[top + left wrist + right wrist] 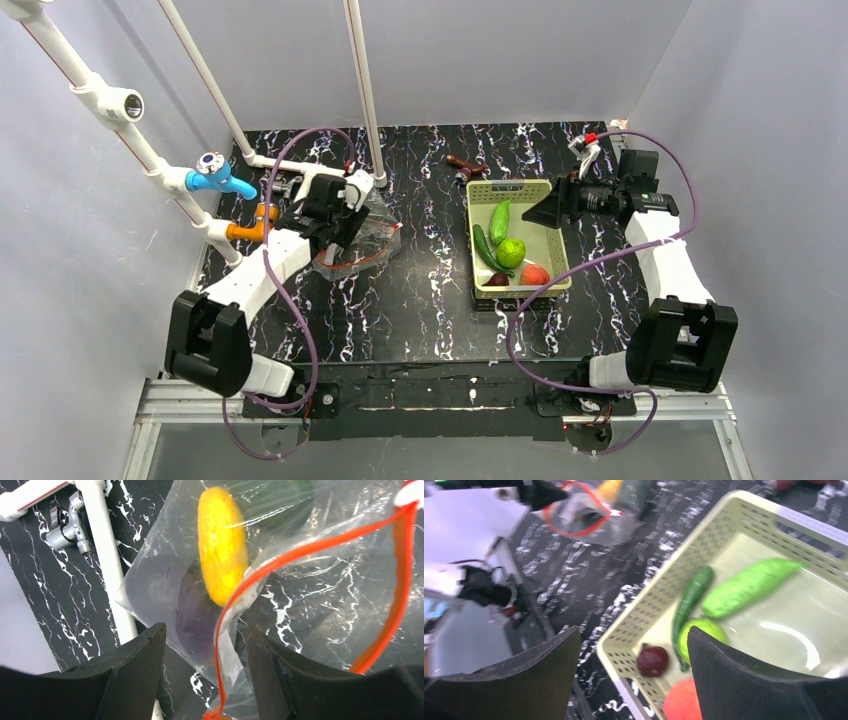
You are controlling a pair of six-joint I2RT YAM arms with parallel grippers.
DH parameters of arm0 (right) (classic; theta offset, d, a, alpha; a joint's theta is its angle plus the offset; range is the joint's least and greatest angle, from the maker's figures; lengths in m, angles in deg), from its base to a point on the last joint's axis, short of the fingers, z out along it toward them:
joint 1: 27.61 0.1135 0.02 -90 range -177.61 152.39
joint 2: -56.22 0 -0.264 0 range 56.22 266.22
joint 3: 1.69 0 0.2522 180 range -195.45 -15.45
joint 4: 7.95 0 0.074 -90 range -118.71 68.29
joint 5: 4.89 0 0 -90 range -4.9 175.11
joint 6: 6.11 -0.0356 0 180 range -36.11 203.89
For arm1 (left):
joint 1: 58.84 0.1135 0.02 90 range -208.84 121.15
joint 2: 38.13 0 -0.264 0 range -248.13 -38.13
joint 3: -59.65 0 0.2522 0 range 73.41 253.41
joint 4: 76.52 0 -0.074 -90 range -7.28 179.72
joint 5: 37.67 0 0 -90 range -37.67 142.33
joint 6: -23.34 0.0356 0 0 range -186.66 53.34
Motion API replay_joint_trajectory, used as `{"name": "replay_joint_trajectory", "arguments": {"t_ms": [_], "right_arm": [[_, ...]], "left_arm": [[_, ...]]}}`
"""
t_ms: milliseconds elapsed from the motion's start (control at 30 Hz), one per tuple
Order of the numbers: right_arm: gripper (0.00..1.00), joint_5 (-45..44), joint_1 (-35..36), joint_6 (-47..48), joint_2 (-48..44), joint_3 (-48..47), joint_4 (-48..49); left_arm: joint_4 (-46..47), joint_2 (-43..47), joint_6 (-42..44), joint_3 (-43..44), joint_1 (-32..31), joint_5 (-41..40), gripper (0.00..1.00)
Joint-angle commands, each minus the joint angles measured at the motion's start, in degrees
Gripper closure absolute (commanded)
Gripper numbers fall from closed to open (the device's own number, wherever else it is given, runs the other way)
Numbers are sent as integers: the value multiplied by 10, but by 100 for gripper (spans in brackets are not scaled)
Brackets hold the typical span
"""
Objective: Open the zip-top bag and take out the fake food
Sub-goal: Pick up the fake vegetable from the zipper food storage bag.
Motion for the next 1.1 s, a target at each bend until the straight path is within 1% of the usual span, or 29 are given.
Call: {"name": "replay_joint_trajectory", "arguments": {"t_ms": [0, 67, 167, 267, 400, 533, 667, 833, 1067], "right_arm": [[16, 138, 1, -3, -20, 16, 41], [16, 138, 2, 17, -20, 15, 41], [16, 137, 1, 21, -16, 5, 29], [16, 135, 2, 21, -8, -8, 7], [16, 121, 2, 21, -7, -13, 2], [16, 90, 3, 21, -8, -14, 9], [16, 61, 5, 21, -5, -18, 11], [16, 60, 5, 21, -3, -20, 9], [16, 67, 5, 21, -1, -18, 10]], "left_arm": [[-39, -35, -16, 43, 25, 36, 48], [-44, -50, -25, 50, 30, 41, 54], [-48, -61, -33, 57, 31, 48, 72], [-51, -45, -42, 62, 32, 66, 100], [-20, 20, -60, 50, 31, 95, 100], [25, 91, -58, 22, 20, 78, 100], [47, 137, -38, -2, 3, 61, 100], [48, 162, -41, -38, -8, 56, 100], [38, 177, -99, -83, -10, 52, 100]]}}
